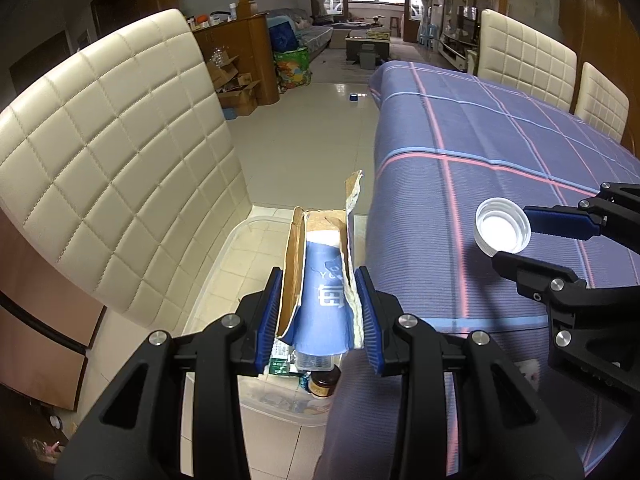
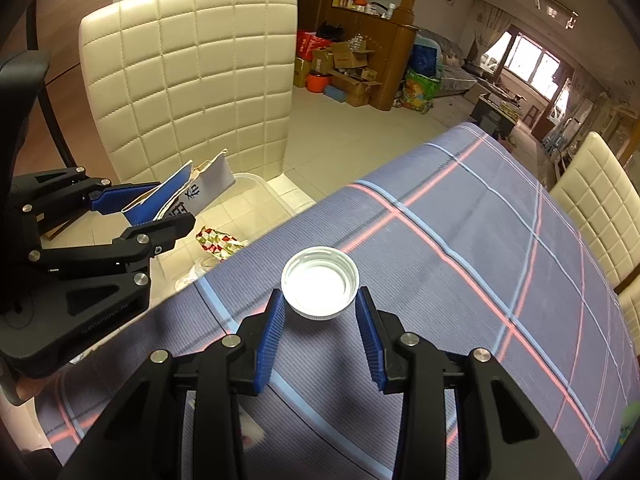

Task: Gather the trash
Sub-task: 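Carry the box and white cap over the clear bin with both tools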

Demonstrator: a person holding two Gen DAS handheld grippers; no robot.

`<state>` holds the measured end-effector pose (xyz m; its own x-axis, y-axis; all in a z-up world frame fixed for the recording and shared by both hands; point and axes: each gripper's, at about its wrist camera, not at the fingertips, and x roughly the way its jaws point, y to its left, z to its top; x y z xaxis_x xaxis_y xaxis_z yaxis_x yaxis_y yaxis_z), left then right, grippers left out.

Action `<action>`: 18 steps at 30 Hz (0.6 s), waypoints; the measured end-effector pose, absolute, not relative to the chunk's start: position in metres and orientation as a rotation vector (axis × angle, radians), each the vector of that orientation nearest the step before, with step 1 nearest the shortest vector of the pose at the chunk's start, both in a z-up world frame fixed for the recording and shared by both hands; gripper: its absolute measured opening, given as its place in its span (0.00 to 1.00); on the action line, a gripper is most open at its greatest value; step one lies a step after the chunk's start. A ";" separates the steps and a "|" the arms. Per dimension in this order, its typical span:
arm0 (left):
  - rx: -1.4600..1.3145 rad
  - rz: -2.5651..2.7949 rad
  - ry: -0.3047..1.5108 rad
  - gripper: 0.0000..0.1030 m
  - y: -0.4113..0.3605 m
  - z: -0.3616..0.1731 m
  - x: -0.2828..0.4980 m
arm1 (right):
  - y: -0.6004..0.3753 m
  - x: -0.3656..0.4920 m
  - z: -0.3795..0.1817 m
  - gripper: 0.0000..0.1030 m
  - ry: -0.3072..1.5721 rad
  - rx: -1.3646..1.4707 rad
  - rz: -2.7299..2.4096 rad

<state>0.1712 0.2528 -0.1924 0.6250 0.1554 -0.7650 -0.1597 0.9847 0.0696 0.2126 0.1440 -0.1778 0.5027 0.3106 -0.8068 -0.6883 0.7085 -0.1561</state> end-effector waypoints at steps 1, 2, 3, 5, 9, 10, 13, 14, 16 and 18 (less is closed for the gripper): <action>-0.008 0.186 0.878 0.36 0.256 -0.193 0.171 | 0.146 0.213 -0.178 0.35 0.846 -0.504 0.638; -0.010 0.188 0.879 0.36 0.258 -0.195 0.171 | 0.149 0.214 -0.179 0.35 0.846 -0.506 0.641; -0.012 0.190 0.880 0.36 0.260 -0.196 0.171 | 0.152 0.214 -0.180 0.35 0.847 -0.509 0.646; -0.021 0.192 0.882 0.36 0.266 -0.197 0.171 | 0.157 0.215 -0.181 0.35 0.849 -0.516 0.650; -0.027 0.205 0.885 0.36 0.274 -0.201 0.172 | 0.167 0.218 -0.184 0.35 0.853 -0.523 0.662; -0.029 0.209 0.887 0.36 0.277 -0.201 0.172 | 0.169 0.218 -0.185 0.35 0.855 -0.524 0.665; -0.035 0.216 0.889 0.36 0.283 -0.203 0.173 | 0.175 0.220 -0.186 0.35 0.858 -0.529 0.674; -0.036 0.219 0.889 0.36 0.285 -0.204 0.173 | 0.177 0.221 -0.187 0.35 0.859 -0.530 0.677; -0.042 0.227 0.889 0.36 0.290 -0.205 0.174 | 0.182 0.222 -0.188 0.35 0.861 -0.533 0.683; -0.045 0.234 0.891 0.36 0.295 -0.206 0.174 | 0.187 0.223 -0.189 0.35 0.863 -0.536 0.690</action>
<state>0.1741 0.2951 -0.2061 0.6049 0.1833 -0.7750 -0.2209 0.9736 0.0579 0.2234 0.1868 -0.1893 0.4627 0.3260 -0.8244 -0.7330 0.6638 -0.1489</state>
